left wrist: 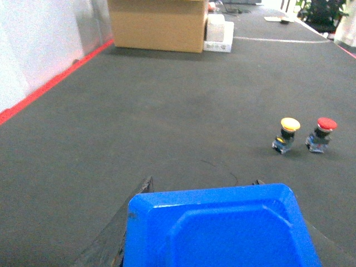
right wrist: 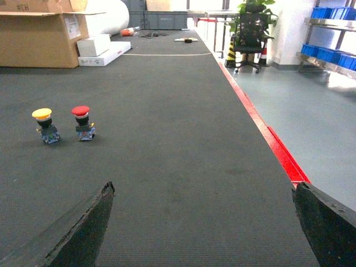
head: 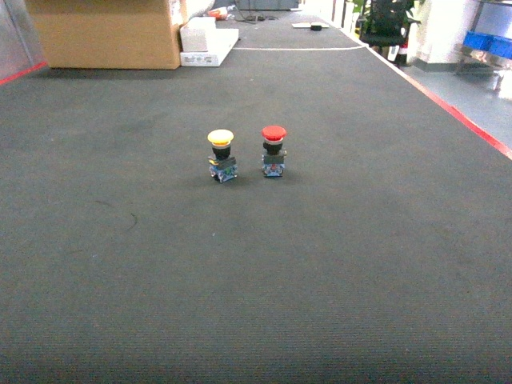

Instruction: Pick blue part to blue bin on bottom shelf

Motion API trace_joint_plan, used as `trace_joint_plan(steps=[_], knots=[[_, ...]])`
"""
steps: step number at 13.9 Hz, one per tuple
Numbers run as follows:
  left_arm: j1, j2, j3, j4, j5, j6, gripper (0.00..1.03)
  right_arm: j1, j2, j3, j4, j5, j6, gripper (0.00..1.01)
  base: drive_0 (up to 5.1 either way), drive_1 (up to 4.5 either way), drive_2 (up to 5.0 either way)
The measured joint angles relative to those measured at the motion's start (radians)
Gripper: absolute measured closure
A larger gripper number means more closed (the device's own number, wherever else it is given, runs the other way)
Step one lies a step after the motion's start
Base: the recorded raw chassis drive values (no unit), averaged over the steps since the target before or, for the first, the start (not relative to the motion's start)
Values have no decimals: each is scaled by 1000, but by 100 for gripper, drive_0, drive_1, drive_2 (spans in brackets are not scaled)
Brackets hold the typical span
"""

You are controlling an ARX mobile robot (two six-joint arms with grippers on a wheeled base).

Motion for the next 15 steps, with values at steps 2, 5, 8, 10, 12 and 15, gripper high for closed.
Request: trace_joint_plan(steps=[2,5,8,10,12,15], knots=[[12,-13,-3,-3,-6,14,59,0,0,0,0,0,0,3,0,0,0],[10,-13,-3,-3,-6,14,59,0,0,0,0,0,0,3,0,0,0],[10,-13,-3,-3,-6,14,59,0,0,0,0,0,0,3,-3,-214,209],[10,-9,-4,-3,-6,14,59,0,0,0,-1,0,0,3,-4,-429,420],[10,-15,-4,-3,-6,14,59,0,0,0,-3,0,0,3,-4,-429,420],[10,-13,-5,-3,-7,14,59,0,0,0,0,0,0,3,-4,-429,420]])
